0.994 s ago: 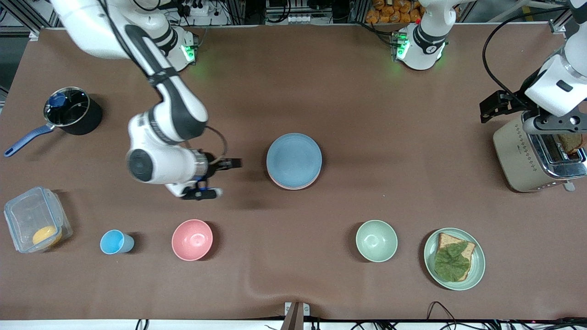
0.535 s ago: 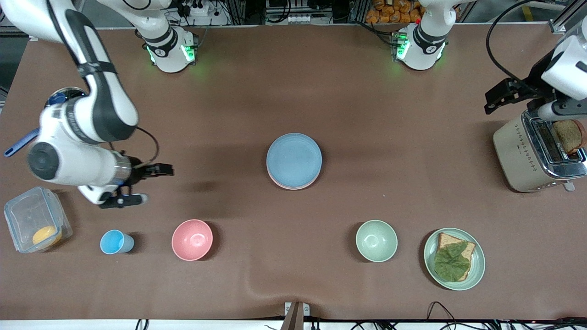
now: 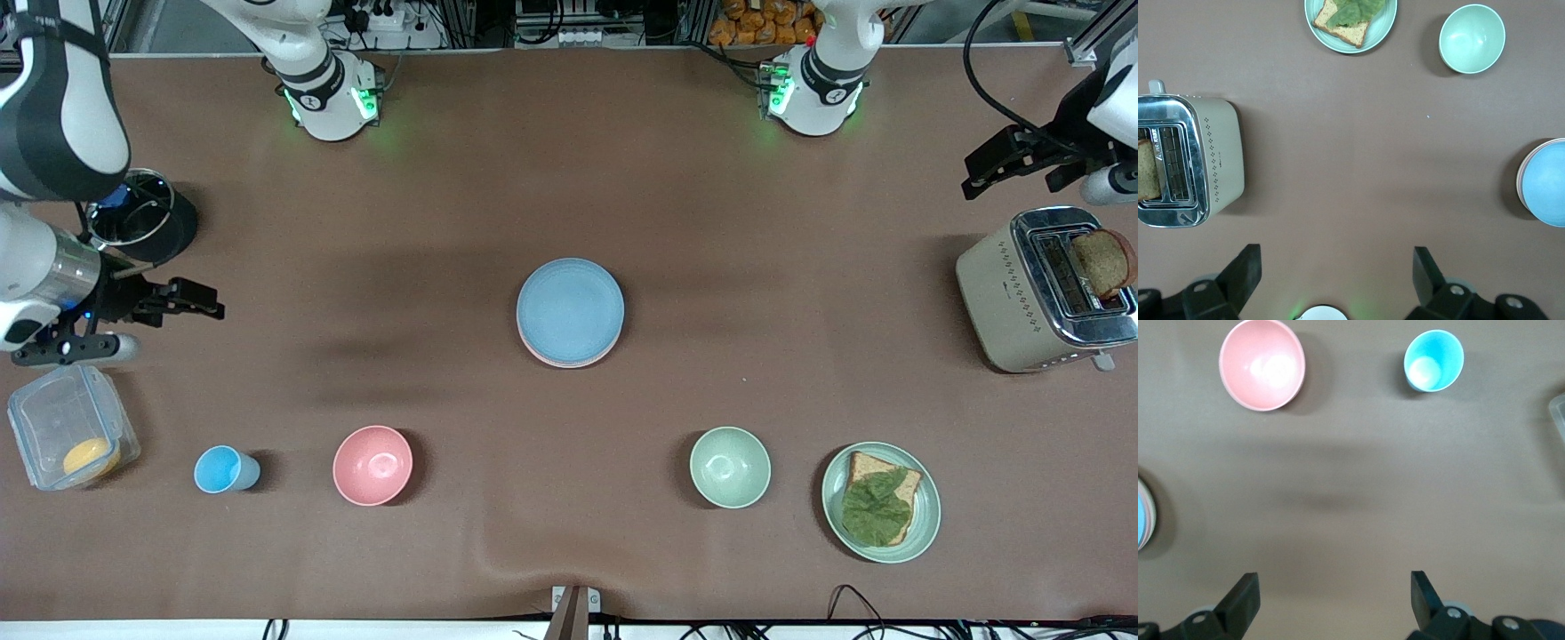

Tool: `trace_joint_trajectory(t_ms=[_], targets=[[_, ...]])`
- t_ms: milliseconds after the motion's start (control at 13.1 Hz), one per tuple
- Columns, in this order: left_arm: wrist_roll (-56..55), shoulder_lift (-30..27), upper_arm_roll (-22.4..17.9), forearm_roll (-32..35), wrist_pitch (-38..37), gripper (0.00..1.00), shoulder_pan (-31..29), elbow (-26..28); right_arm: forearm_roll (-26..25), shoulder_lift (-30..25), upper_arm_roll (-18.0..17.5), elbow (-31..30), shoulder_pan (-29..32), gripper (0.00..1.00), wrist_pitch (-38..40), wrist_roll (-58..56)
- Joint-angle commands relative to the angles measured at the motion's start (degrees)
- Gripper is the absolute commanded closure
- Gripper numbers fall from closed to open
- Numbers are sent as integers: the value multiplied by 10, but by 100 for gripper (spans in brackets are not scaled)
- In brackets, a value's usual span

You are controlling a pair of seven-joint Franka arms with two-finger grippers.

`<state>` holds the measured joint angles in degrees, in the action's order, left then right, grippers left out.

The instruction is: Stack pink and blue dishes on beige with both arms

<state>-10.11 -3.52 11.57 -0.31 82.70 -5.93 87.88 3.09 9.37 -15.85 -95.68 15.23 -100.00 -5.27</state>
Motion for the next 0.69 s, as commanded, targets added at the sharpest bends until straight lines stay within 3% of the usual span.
trace_joint_trajectory(t_ms=[0,306,535,611], targets=[[-9,-16,-11,-6,-6,0,12,12,-13,-43,-6,-14,-1,0,17,-2],[-10,-17,-13,-6,-7,0,13,18,-15,-108,3,-19,9,0,63,-5],[-10,-24,-12,-6,-6,0,13,28,-14,-108,119,-14,-73,0,60,-6],[-8,-24,-12,-6,-6,0,13,32,-14,-108,128,-14,-79,0,61,-6]])
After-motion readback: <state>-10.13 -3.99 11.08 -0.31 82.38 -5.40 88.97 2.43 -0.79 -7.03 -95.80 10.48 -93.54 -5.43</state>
